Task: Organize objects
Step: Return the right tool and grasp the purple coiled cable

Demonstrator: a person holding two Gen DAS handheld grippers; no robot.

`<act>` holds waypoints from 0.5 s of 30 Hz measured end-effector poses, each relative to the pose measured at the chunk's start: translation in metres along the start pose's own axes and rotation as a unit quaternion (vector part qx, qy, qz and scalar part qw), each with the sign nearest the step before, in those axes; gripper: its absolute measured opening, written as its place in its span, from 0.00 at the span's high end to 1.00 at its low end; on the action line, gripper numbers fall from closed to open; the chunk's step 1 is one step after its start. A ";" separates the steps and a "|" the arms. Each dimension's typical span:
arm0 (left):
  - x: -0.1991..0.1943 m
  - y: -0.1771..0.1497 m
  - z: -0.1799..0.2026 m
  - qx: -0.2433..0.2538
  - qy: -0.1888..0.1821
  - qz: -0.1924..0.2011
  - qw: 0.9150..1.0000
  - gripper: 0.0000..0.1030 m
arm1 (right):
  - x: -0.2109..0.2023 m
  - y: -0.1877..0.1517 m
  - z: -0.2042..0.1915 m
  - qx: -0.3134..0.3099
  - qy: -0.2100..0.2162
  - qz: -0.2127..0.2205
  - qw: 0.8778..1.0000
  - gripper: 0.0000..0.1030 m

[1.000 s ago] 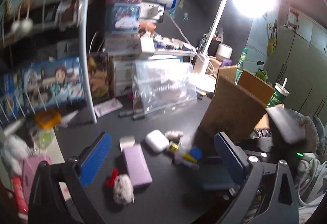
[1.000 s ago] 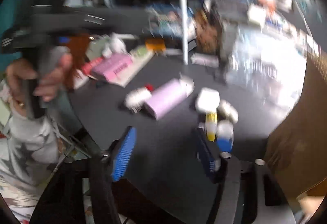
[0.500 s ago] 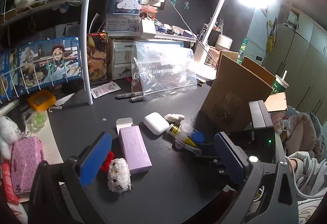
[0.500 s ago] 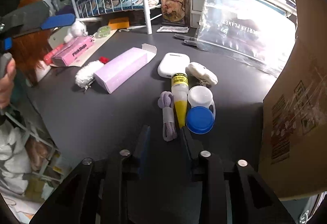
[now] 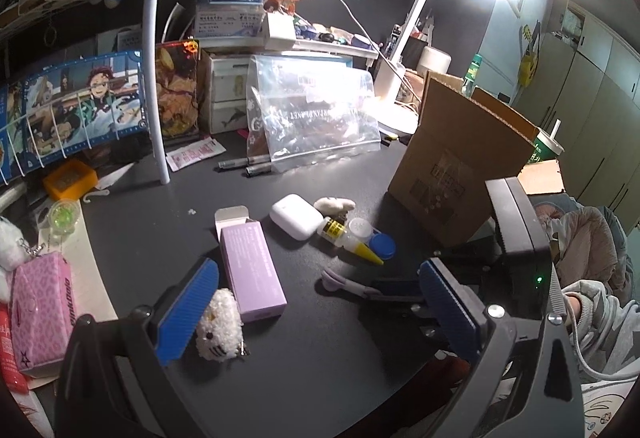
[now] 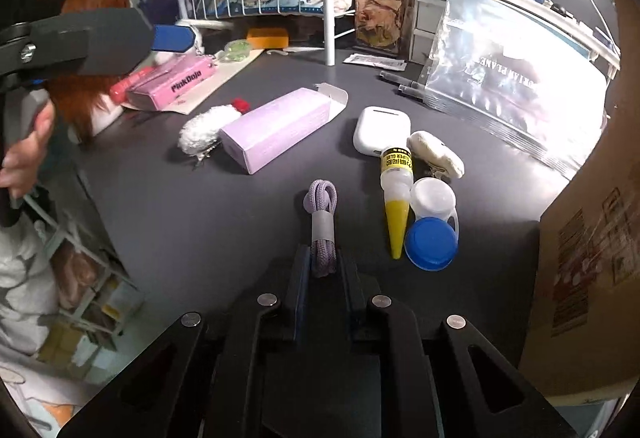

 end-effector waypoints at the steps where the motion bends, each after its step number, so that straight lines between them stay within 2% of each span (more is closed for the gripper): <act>1: 0.002 0.000 0.000 0.000 0.002 -0.002 1.000 0.03 | 0.001 0.001 0.000 0.000 0.000 0.002 1.000 0.91; 6: 0.011 -0.005 0.003 0.001 -0.006 -0.023 1.000 0.03 | 0.003 0.004 -0.002 -0.006 -0.002 0.003 1.000 0.90; 9: 0.013 -0.006 0.005 0.004 -0.005 -0.028 1.000 0.03 | 0.005 0.006 -0.003 -0.007 0.004 0.004 1.000 0.79; 11: 0.014 -0.006 0.006 0.005 -0.002 -0.029 1.000 0.03 | 0.007 0.009 -0.004 -0.012 0.001 0.002 1.000 0.79; 13: 0.015 -0.006 0.005 0.002 -0.006 -0.031 1.000 0.03 | 0.010 0.011 -0.006 -0.022 -0.010 -0.003 1.000 0.81; 14: 0.015 -0.006 0.005 0.000 -0.008 -0.032 0.999 0.03 | 0.010 0.012 -0.008 -0.027 -0.014 -0.004 1.000 0.93; 15: 0.016 -0.006 0.005 -0.001 -0.012 -0.035 0.999 0.03 | 0.010 0.012 -0.009 -0.031 -0.013 -0.006 0.999 0.93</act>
Point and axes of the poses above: each gripper's, at about its wrist camera, not at the fingertips, and x roughly the way its jaws point, z to its right, y to its top, the point moved 1 cm from there along x, roughly the way its jaws point, and after that the axes turned 14 degrees about -x, right-handed, at the moved point
